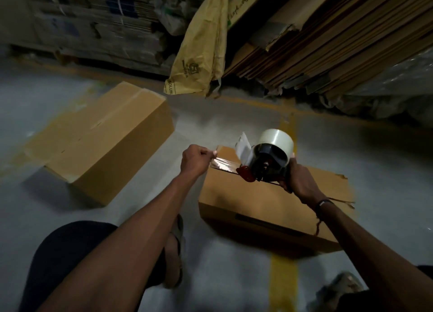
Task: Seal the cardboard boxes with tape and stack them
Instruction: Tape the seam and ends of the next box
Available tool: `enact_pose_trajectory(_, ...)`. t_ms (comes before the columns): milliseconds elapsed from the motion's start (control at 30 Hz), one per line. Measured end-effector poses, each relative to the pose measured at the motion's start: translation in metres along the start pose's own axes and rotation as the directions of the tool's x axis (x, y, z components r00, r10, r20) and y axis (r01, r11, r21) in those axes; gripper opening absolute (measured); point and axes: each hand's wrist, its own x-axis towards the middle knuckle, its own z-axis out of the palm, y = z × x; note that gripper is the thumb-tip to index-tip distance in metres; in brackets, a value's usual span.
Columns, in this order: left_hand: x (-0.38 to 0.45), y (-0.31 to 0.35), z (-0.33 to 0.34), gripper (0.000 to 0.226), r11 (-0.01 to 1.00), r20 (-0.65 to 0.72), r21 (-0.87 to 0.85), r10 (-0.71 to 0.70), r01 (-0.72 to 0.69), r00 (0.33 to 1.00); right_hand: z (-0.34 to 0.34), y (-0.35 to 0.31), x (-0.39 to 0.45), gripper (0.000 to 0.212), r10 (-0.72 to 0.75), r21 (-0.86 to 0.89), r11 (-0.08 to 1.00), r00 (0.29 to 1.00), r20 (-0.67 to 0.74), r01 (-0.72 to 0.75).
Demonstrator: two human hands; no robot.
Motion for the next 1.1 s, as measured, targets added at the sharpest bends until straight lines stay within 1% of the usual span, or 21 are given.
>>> enact_pose_trajectory(33, 0.009, -0.003, 0.004, 0.026, 1.0, 0.001, 0.008, -0.015, 0.015, 1.0, 0.004, 0.006, 0.011, 0.097, -0.02, -0.039, 0.999, 1.0, -0.002, 0.02)
enact_pose_trajectory(67, 0.018, -0.007, 0.009, 0.027, 1.0, 0.001, 0.011, -0.027, 0.027, 1.0, 0.007, 0.012, 0.022, 0.085, -0.028, -0.081, 0.996, 1.0, 0.003, 0.029)
enact_pose_trajectory(133, 0.035, -0.017, 0.021, 0.028, 0.999, 0.0, 0.033, -0.039, 0.039, 0.999, 0.017, 0.023, 0.041, 0.051, -0.008, -0.114, 0.993, 1.0, -0.019, 0.006)
enact_pose_trajectory(167, 0.04, -0.021, 0.025, 0.028, 0.998, 0.002, 0.049, -0.036, 0.036, 0.999, 0.021, 0.029, 0.048, 0.041, 0.015, -0.103, 0.995, 0.999, -0.037, -0.019)
enact_pose_trajectory(200, 0.046, -0.026, 0.031, 0.026, 0.997, 0.006, 0.067, -0.032, 0.031, 0.999, 0.026, 0.037, 0.055, 0.039, 0.04, -0.09, 0.995, 0.998, -0.043, -0.043)
enact_pose_trajectory(267, 0.061, -0.034, 0.045, 0.025, 0.994, 0.006, 0.112, -0.016, 0.015, 1.0, 0.036, 0.052, 0.07, 0.039, 0.071, -0.107, 0.992, 0.997, -0.024, -0.073)
enact_pose_trajectory(300, 0.064, -0.036, 0.048, 0.025, 0.99, 0.002, 0.141, 0.0, 0.0, 1.0, 0.04, 0.059, 0.074, 0.042, 0.063, -0.145, 0.987, 0.998, -0.029, -0.067)
enact_pose_trajectory(400, 0.074, -0.044, 0.062, 0.025, 0.966, 0.003, 0.246, 0.078, -0.076, 0.997, 0.052, 0.078, 0.084, 0.073, 0.034, -0.255, 0.966, 0.998, -0.061, -0.048)
enact_pose_trajectory(467, 0.084, -0.051, 0.073, 0.025, 0.952, 0.014, 0.285, 0.113, -0.112, 0.994, 0.062, 0.092, 0.093, 0.079, 0.032, -0.305, 0.951, 0.997, -0.07, -0.052)
enact_pose_trajectory(567, 0.093, -0.059, 0.081, 0.025, 0.939, 0.023, 0.312, 0.143, -0.143, 0.989, 0.075, 0.105, 0.102, 0.072, 0.068, -0.352, 0.932, 0.996, -0.061, -0.085)
enact_pose_trajectory(700, 0.1, -0.073, 0.086, 0.028, 0.938, -0.003, 0.32, 0.142, -0.133, 0.99, 0.089, 0.113, 0.11, 0.06, 0.099, -0.369, 0.924, 0.995, -0.02, -0.1)
enact_pose_trajectory(767, 0.098, -0.08, 0.088, 0.034, 0.933, -0.018, 0.336, 0.139, -0.125, 0.99, 0.093, 0.116, 0.112, 0.056, 0.102, -0.397, 0.913, 0.995, 0.002, -0.093)
enact_pose_trajectory(900, 0.091, -0.087, 0.09, 0.032, 0.927, -0.05, 0.357, 0.14, -0.113, 0.989, 0.097, 0.114, 0.114, 0.057, 0.141, -0.384, 0.914, 0.99, -0.008, -0.133)
enact_pose_trajectory(967, 0.089, -0.091, 0.091, 0.033, 0.921, -0.077, 0.375, 0.147, -0.108, 0.986, 0.097, 0.107, 0.11, 0.053, 0.126, -0.332, 0.937, 0.992, 0.027, -0.11)
enact_pose_trajectory(1033, 0.087, -0.097, 0.092, 0.03, 0.925, -0.107, 0.369, 0.144, -0.095, 0.984, 0.1, 0.108, 0.111, 0.051, 0.1, -0.34, 0.937, 0.994, 0.033, -0.083)
enact_pose_trajectory(1067, 0.086, -0.1, 0.092, 0.029, 0.927, -0.121, 0.364, 0.14, -0.087, 0.983, 0.101, 0.107, 0.113, 0.052, 0.078, -0.349, 0.934, 0.997, 0.004, -0.072)
enact_pose_trajectory(1100, 0.085, -0.103, 0.093, 0.029, 0.929, -0.131, 0.361, 0.137, -0.082, 0.982, 0.102, 0.106, 0.114, 0.06, 0.097, -0.376, 0.922, 0.995, -0.004, -0.091)
